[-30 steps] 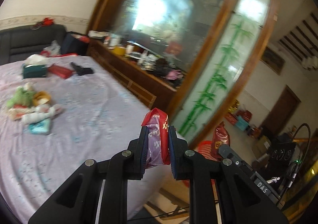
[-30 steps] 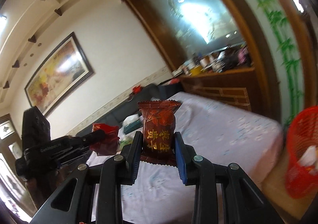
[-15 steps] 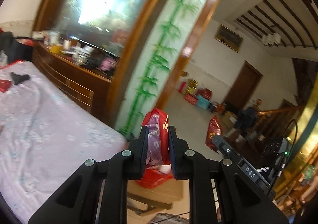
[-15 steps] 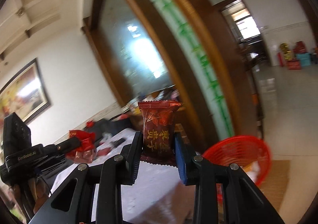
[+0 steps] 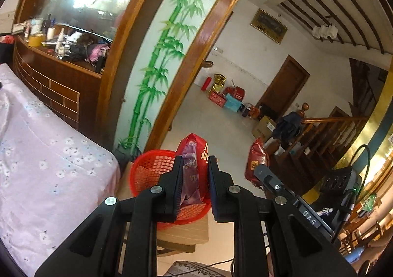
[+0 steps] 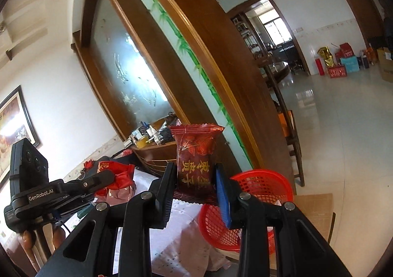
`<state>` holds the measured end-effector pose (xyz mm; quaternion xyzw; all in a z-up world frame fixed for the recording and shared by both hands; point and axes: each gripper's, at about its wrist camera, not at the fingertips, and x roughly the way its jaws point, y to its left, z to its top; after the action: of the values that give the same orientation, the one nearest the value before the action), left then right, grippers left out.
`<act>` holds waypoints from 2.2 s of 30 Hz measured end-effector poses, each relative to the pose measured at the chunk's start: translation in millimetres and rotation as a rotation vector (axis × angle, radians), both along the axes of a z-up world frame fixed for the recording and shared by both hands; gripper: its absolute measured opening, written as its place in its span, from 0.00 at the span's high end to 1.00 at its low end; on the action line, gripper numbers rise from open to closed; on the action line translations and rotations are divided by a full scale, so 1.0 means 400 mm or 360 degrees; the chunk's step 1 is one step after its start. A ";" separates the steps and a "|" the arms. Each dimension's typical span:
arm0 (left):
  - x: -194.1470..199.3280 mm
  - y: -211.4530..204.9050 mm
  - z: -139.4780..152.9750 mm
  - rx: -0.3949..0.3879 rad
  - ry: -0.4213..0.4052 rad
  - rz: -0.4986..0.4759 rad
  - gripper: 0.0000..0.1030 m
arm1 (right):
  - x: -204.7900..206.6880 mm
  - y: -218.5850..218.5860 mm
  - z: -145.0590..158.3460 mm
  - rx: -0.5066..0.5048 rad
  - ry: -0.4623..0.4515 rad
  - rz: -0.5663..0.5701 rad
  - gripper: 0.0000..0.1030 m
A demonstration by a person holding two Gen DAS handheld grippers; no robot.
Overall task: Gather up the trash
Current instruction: 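Carry both wrappers to the red wastebasket and open both grippers over it, then move both tools back over the bed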
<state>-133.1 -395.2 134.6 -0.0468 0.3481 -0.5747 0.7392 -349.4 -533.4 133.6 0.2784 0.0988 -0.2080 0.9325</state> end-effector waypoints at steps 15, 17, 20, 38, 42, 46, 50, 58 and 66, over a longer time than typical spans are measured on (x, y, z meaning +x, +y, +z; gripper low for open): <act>0.045 -0.131 -0.142 0.0137 0.0129 -0.0106 0.82 | 0.032 -0.089 -0.079 0.0183 0.0118 -0.0040 0.67; 0.055 -0.150 -0.168 0.0159 0.0158 -0.0119 0.82 | 0.036 -0.096 -0.089 0.0206 0.0138 -0.0050 0.67; 0.067 -0.178 -0.205 0.0205 0.0190 -0.0116 0.82 | 0.041 -0.111 -0.102 0.0244 0.0154 -0.0052 0.67; 0.086 -0.229 -0.320 0.0358 0.0222 -0.0084 0.54 | 0.081 -0.163 -0.152 0.0343 0.0232 -0.0093 0.65; 0.092 -0.194 -0.301 0.0328 0.0190 -0.0055 0.47 | 0.081 -0.179 -0.161 0.0405 0.0221 -0.0120 0.44; 0.105 -0.125 -0.251 0.0243 0.0161 -0.0005 0.41 | 0.077 -0.165 -0.132 0.0368 0.0195 -0.0102 0.44; 0.115 -0.005 -0.183 0.0130 0.0143 0.0075 0.36 | 0.095 -0.120 -0.085 0.0292 0.0151 -0.0024 0.44; 0.151 0.307 -0.072 0.0033 0.0005 0.0483 0.25 | 0.209 0.054 -0.016 0.0144 0.0023 0.0345 0.31; 0.190 0.664 -0.035 0.0069 -0.0110 0.1010 0.22 | 0.390 0.308 -0.001 0.0005 0.0012 0.0801 0.25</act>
<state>-57.3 -129.6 120.7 -0.1178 0.3029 -0.3092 0.8937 -193.5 -410.1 133.3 0.2455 0.1688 0.0299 0.9541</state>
